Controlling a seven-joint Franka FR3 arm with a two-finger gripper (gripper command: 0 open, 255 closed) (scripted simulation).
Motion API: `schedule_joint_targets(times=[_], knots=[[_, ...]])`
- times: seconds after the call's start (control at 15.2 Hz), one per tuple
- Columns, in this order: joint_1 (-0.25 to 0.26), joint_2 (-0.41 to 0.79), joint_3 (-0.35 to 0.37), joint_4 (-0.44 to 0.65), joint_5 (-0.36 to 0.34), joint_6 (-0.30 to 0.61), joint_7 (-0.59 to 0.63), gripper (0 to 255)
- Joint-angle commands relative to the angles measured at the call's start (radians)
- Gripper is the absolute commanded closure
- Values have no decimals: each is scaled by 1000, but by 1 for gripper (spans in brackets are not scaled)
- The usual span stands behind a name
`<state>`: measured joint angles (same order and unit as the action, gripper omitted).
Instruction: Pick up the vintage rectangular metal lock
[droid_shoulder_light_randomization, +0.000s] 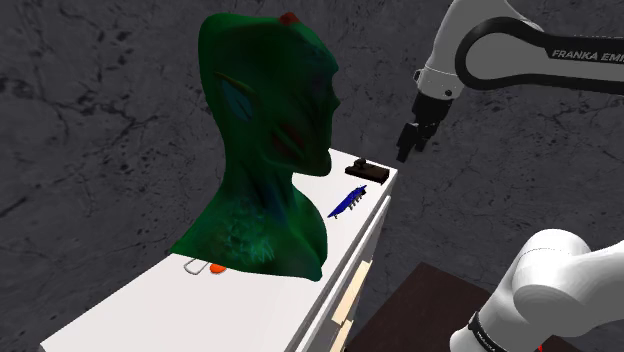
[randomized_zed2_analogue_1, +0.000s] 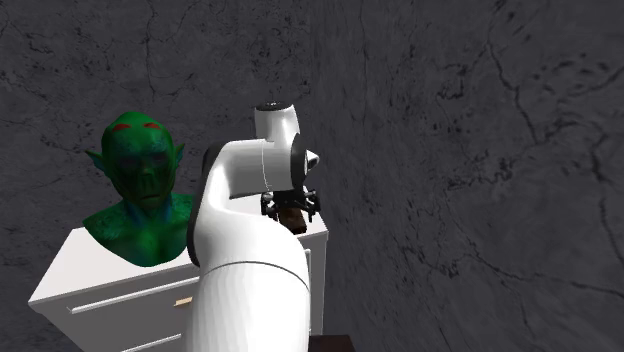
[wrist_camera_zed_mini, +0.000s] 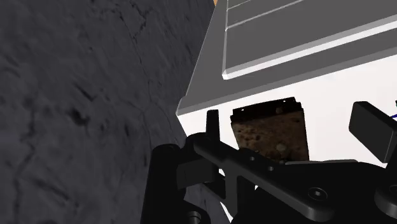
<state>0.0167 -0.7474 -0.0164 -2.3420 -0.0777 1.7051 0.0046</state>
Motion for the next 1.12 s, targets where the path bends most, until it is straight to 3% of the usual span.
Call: schedule_joint_targets(times=[0.0,0.59,1.06], knots=[[0,0,0,0,0,0,0,0],[17,407,38,282,5,26,30,0],[17,405,38,187,4,120,36,0]])
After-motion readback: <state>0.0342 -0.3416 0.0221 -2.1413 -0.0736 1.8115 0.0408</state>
